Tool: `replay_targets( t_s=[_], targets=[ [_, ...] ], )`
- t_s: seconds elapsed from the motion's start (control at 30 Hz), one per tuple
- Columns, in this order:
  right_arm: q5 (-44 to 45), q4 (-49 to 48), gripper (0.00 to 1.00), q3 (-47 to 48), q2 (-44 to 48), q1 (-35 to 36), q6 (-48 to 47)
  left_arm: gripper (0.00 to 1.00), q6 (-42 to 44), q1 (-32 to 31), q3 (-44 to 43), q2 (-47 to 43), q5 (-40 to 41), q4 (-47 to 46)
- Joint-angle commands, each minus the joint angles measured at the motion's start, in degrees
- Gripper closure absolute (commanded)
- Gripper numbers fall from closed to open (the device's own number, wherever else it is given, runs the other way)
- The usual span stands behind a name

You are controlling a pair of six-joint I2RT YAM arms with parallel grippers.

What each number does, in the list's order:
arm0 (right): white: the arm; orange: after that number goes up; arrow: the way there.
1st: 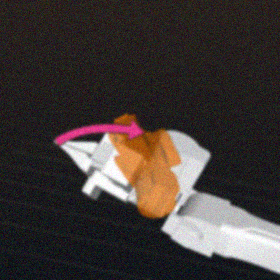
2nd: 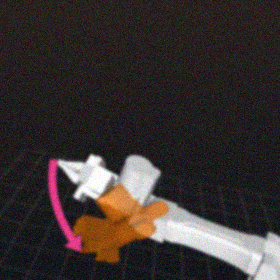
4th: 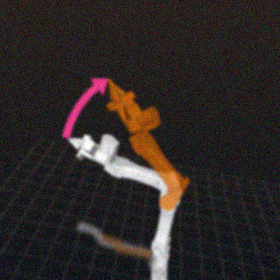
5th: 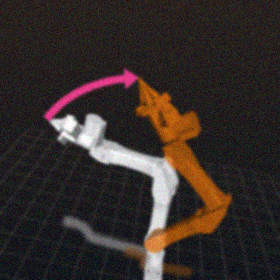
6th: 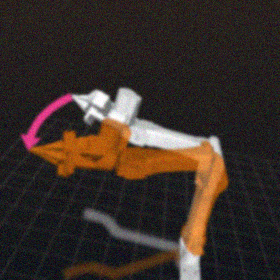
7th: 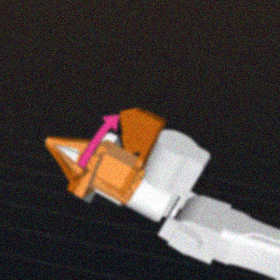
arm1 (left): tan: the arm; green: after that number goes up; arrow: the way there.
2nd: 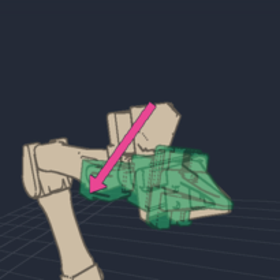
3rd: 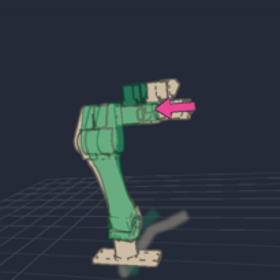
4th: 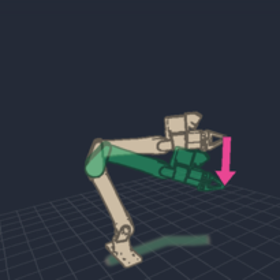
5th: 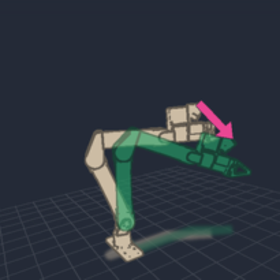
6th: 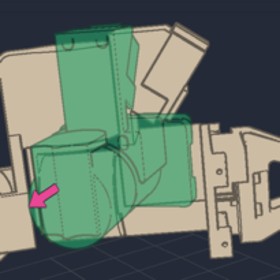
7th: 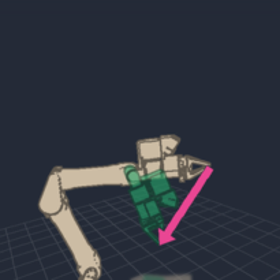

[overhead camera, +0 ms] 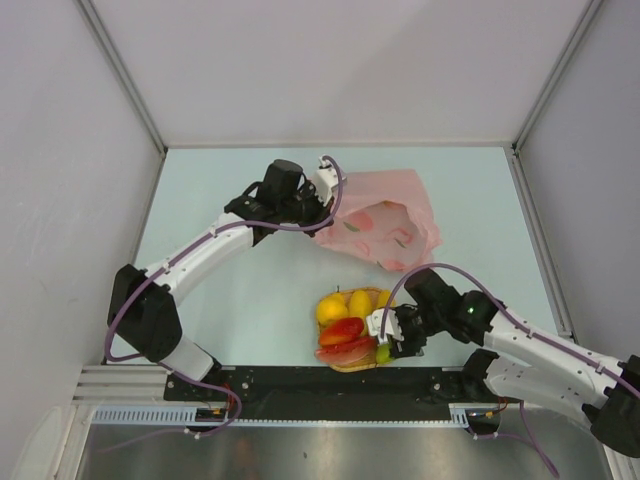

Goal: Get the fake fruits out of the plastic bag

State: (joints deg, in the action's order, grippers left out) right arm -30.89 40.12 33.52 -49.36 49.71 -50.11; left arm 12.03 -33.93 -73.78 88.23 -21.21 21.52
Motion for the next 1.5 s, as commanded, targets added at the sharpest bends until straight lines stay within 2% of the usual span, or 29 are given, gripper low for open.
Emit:
replay_targets(
  t_s=[0.0, 0.07, 0.17, 0.27, 0.3, 0.4, 0.5, 0.9, 1.03, 1.07, 1.1, 1.13, 1.23, 1.33, 1.47],
  targets=[
    [0.6, -0.7, 0.69, -2.0, 0.5, 0.4, -1.6, 1.0, -1.1, 0.2, -0.3, 0.3, -1.4, -1.9],
    [0.6, -1.2, 0.68, -2.4, 0.6, 0.5, -1.3, 1.0, -1.2, 0.2, -0.4, 0.5, -1.6, -1.9],
    [0.8, -1.8, 0.6, -2.6, 0.2, 0.8, -1.3, 1.0, -1.3, 0.2, -0.3, 0.6, -1.6, -2.0],
    [1.2, -1.1, 0.46, -2.6, 0.7, 1.1, -1.8, 1.0, -1.3, 0.2, -0.3, 0.8, -1.8, -2.0],
    [1.4, -0.7, 0.36, -2.7, 1.0, 1.2, -2.3, 1.0, -1.3, 0.2, -0.3, 0.6, -1.8, -2.0],
    [2.2, 0.2, 0.2, -2.6, 4.1, 1.1, -2.5, 1.0, -1.4, 0.2, -0.1, 0.7, -2.0, -2.1],
    [3.0, 0.7, 0.1, -2.6, 7.1, 1.2, -2.6, 1.0, -1.4, 0.2, -0.1, 0.9, -2.1, -2.4],
    [6.9, 5.0, 0.1, 4.4, 12.4, 1.6, -1.1, 1.0, -2.6, 0.2, -1.3, 2.0, -3.6, -2.7],
    [14.3, -2.9, 0.1, 9.1, 11.6, 1.4, 3.6, 1.0, -3.2, 0.2, -1.4, 0.8, -3.9, -1.9],
    [16.5, -5.6, 0.02, 10.8, 10.9, 1.1, 6.0, 1.0, -3.3, 0.2, -1.6, 0.5, -4.0, -1.2],
    [18.8, -12.1, 0.0, 11.6, 10.3, -0.3, 11.1, 1.0, -3.4, 0.2, -1.7, 0.2, -4.2, -0.9],
    [20.7, -14.3, 0.0, 12.4, 9.3, -1.8, 13.4, 1.0, -3.3, 0.2, -1.9, -0.3, -4.4, -0.4],
    [13.9, -17.8, 0.0, 17.4, 2.3, -10.1, 19.2, 0.99, -3.2, 0.2, -2.0, -1.2, -5.9, 1.2],
    [13.4, -22.9, 0.01, 19.7, -7.8, -15.9, 24.1, 1.0, -3.0, 0.2, -2.5, -1.6, -7.3, 2.3],
    [18.2, -29.6, 0.19, 21.3, -19.9, -19.9, 24.8, 0.99, -3.0, 0.2, -4.3, -2.7, -7.9, 3.6]
  ],
)
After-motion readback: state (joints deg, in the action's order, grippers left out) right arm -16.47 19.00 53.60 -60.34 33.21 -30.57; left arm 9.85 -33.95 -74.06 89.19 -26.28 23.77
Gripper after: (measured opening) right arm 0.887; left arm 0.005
